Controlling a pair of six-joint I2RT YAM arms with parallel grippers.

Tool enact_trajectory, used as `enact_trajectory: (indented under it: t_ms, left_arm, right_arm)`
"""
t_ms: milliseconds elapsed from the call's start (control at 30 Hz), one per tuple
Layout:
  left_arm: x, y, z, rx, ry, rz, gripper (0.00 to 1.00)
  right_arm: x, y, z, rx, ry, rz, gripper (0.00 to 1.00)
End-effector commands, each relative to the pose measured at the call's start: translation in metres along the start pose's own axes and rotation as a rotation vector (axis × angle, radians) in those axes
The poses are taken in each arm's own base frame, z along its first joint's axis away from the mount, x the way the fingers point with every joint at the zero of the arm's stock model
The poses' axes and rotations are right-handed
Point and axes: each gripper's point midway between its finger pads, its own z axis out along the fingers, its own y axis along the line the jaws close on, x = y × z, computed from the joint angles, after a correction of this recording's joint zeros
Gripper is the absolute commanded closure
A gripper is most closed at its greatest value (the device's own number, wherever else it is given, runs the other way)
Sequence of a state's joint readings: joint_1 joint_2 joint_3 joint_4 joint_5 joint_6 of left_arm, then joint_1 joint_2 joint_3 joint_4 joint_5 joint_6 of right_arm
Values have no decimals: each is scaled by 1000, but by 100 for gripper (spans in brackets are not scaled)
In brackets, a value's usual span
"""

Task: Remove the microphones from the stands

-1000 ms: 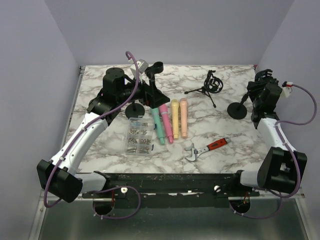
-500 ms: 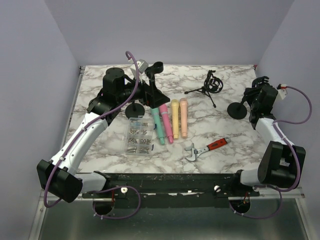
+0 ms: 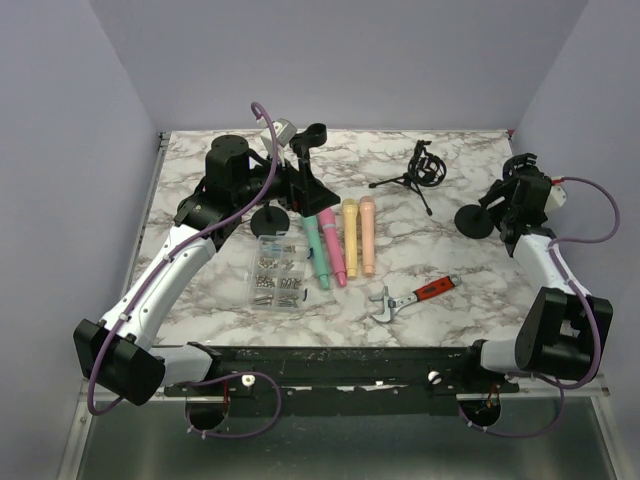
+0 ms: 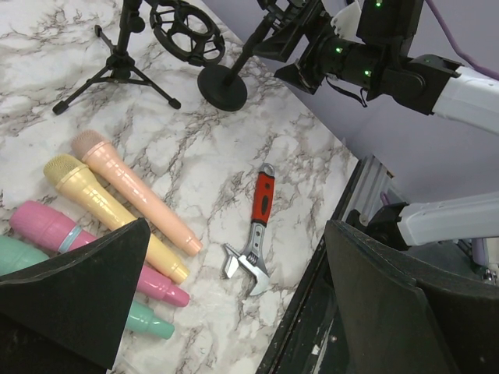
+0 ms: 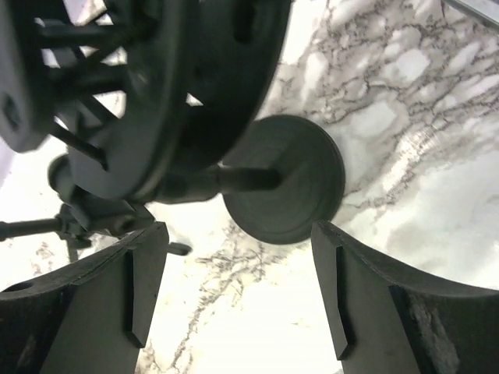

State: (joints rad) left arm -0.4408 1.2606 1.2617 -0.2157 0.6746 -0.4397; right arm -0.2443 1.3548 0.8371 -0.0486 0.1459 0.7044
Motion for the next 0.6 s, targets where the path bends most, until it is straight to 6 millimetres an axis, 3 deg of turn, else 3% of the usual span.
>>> enact_trajectory:
  t_ms: [0,300,400,567]
  left_arm:
    - [-8,-15,-3,50,-20,25,1]
    - [-7,-15,-3,52,-22,22,1]
    - [-7,-14,-2,52,-19,22,1]
    - [-6,-8,-1,23,-21,34,1]
  right_arm:
    - [2,-12,-15,59,23,-52,18]
    - [7,22,-47,-41,30,-185,9]
    - [22,40,-61,-82,56,-239,9]
    - [71,75,-87,-183,139,-335,7]
